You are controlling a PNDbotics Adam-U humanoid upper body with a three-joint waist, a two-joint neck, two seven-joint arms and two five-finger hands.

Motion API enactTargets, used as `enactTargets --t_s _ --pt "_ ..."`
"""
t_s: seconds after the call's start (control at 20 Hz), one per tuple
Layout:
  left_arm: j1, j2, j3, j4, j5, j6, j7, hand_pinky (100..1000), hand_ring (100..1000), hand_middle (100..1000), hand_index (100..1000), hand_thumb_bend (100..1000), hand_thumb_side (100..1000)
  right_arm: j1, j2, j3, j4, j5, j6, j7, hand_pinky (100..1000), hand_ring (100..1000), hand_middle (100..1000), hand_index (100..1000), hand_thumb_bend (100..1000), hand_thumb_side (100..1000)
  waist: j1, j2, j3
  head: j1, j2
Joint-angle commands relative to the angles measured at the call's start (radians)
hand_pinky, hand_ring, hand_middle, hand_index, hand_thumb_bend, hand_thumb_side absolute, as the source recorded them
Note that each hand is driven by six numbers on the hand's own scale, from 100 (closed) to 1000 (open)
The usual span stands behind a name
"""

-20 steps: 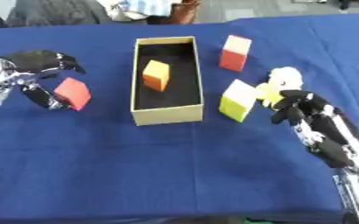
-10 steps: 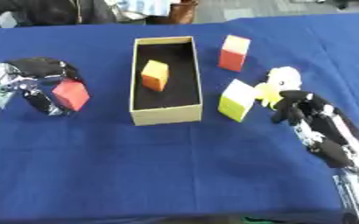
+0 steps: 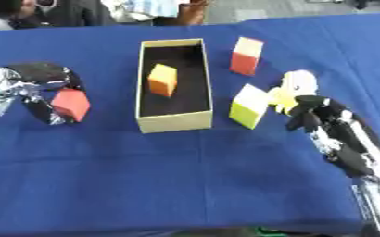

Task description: Pick up objects on the table and place them in the box.

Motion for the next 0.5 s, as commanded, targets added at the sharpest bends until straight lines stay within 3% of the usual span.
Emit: enactTargets --t_s 0.05,0.5 --pt "-0.009 0.059 0.033 -0.076 0.033 0.021 0.005 748 627 467 630 275 143 -0.009 -0.011 0.002 -0.008 0.000 -0.002 0.003 576 572 611 795 100 466 0.015 -0.033 0.000 -0.004 0.005" --pt "0.006 0.096 0.097 -0.324 0.199 0.087 -0.002 756 628 475 635 172 138 -0.008 -0.011 0.000 -0.007 0.001 -0.002 0.001 577 571 611 795 100 467 0.015 -0.032 0.004 -0.011 0.005"
